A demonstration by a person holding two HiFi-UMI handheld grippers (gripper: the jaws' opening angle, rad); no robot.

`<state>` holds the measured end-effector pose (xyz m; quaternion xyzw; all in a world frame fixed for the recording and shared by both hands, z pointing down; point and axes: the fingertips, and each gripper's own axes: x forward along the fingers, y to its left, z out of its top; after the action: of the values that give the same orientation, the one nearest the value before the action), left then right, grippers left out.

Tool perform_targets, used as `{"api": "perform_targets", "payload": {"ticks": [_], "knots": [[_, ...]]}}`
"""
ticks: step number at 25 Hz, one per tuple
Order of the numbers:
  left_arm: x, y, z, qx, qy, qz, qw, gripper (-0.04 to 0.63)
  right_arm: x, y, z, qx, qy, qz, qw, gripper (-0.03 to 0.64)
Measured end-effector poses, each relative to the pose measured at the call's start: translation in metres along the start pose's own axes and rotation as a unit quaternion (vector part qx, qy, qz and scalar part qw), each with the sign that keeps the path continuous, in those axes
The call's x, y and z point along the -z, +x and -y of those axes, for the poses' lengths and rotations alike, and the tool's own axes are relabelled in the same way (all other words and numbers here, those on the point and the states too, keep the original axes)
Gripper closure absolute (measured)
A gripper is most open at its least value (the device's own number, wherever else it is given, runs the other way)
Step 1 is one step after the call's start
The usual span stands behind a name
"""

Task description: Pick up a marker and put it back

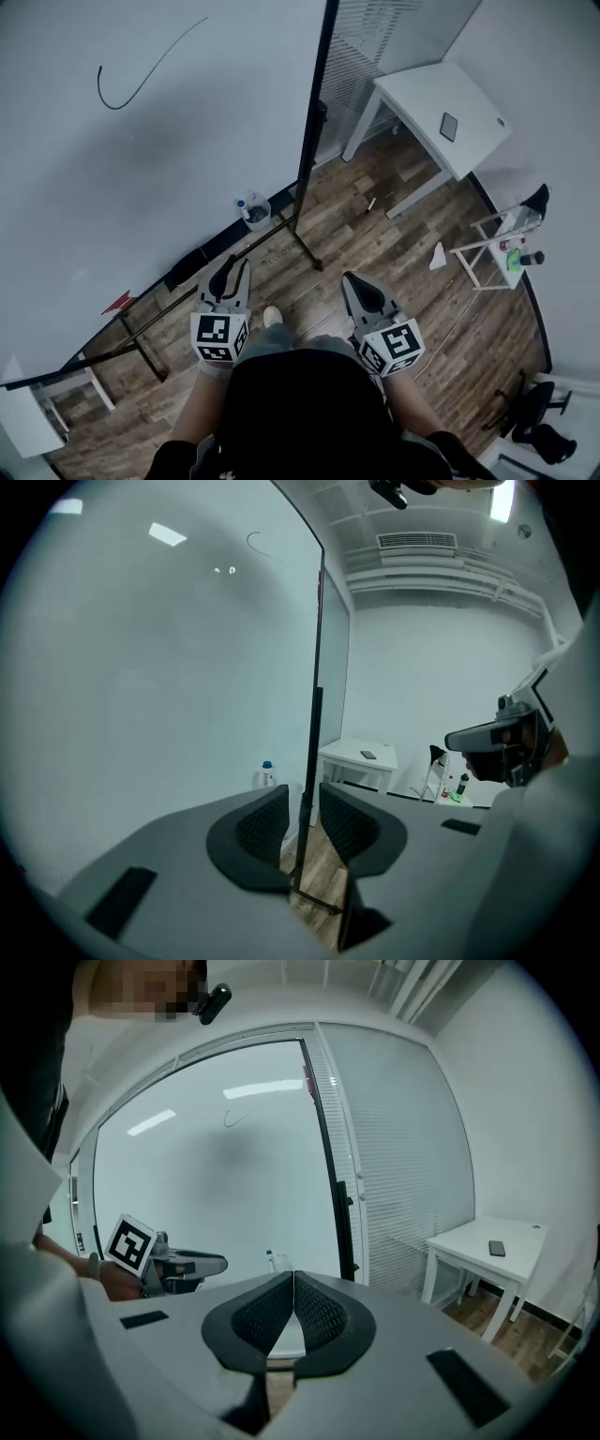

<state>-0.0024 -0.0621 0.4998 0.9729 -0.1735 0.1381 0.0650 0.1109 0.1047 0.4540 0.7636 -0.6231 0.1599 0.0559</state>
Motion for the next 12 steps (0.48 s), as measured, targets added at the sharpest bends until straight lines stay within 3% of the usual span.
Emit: {"api": "perform_targets", "payload": {"ticks": [5, 12], "knots": [[0.009, 0.038, -0.026, -0.011, 0.000, -0.024, 0.9996, 0.489, -0.013, 0.032, 0.017, 0.009, 0.005, -0.001, 1.000, 0.588], [0.019, 0.084, -0.044, -0.042, -0.013, -0.053, 0.9976, 0.489, -0.029, 0.073, 0.047, -0.029, -0.011, -0.011, 0.999, 0.588]]}}
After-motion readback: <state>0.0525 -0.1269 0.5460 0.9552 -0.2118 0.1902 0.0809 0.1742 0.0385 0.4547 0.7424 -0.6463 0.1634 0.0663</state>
